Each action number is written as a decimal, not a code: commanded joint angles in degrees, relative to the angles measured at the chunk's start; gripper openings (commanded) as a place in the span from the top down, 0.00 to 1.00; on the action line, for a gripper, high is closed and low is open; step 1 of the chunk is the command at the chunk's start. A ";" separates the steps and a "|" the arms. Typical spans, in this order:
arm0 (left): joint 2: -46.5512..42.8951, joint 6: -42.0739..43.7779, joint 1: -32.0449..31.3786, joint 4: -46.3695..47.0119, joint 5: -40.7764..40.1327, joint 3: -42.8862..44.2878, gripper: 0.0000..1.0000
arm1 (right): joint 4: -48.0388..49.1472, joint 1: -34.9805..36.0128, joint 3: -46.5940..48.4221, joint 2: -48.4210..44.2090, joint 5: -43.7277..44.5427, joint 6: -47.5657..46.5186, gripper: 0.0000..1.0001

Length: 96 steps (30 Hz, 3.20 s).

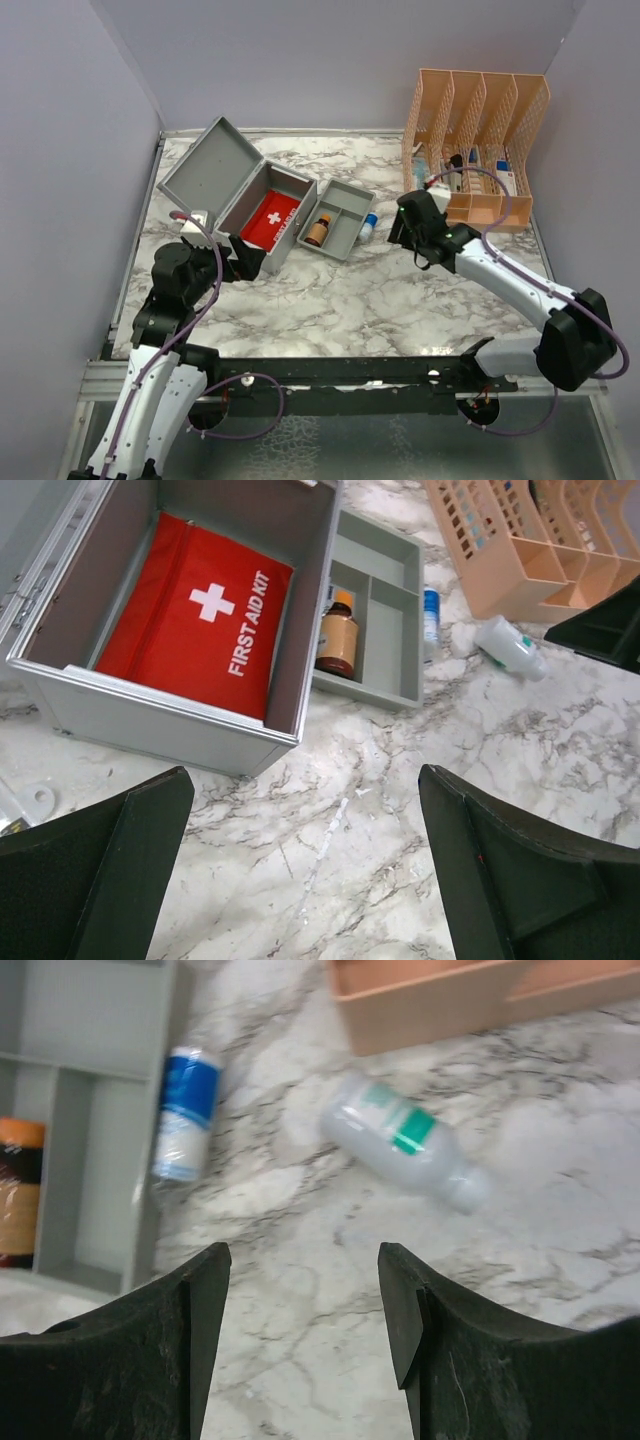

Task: Organize the medicine kit

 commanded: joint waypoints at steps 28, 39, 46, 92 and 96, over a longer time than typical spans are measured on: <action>12.49 -2.40 -0.94 4.78 27.94 12.01 0.04 | 1.07 -16.37 2.54 10.94 -17.10 -30.69 0.38; 12.46 -3.74 -0.95 5.01 29.09 12.37 0.04 | -1.75 -16.37 3.64 16.56 -22.77 -30.80 0.45; 12.69 -5.42 -1.30 5.26 29.81 11.53 0.04 | -1.89 -16.37 3.18 16.94 -25.11 -31.23 0.48; 19.74 -31.70 -16.73 14.61 16.13 1.15 0.03 | 13.17 3.52 -2.70 0.13 -71.86 -41.71 0.94; 19.66 -33.60 -16.92 14.53 16.10 -0.02 0.07 | 12.82 5.03 -2.98 -1.42 -73.43 -43.01 0.94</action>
